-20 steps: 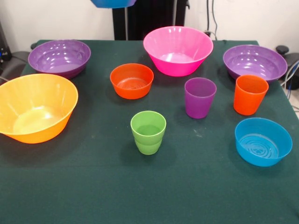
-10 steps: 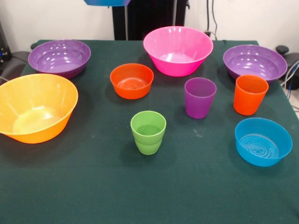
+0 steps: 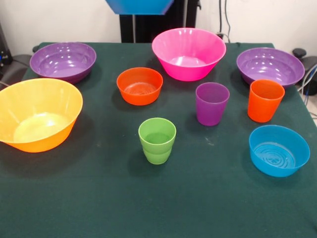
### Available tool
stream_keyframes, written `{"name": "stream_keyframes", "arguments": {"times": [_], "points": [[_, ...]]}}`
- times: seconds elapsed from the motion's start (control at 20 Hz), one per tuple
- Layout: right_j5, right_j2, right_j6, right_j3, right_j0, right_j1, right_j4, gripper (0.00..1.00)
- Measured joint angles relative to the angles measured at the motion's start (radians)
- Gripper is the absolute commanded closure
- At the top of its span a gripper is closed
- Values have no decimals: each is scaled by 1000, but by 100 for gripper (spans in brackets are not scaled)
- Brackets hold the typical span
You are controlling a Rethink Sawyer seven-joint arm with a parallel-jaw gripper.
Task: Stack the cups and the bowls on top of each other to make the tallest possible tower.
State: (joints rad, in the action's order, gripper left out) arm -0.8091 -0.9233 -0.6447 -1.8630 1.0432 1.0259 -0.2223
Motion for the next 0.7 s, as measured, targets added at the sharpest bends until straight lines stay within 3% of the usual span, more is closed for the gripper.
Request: {"name": "stream_keyframes", "arguments": {"times": [0.3, 0.7], "points": [[-6, 47, 0, 143, -126, -105, -65, 100], [-23, 107, 0, 286, -227, -239, -146, 100]]}}
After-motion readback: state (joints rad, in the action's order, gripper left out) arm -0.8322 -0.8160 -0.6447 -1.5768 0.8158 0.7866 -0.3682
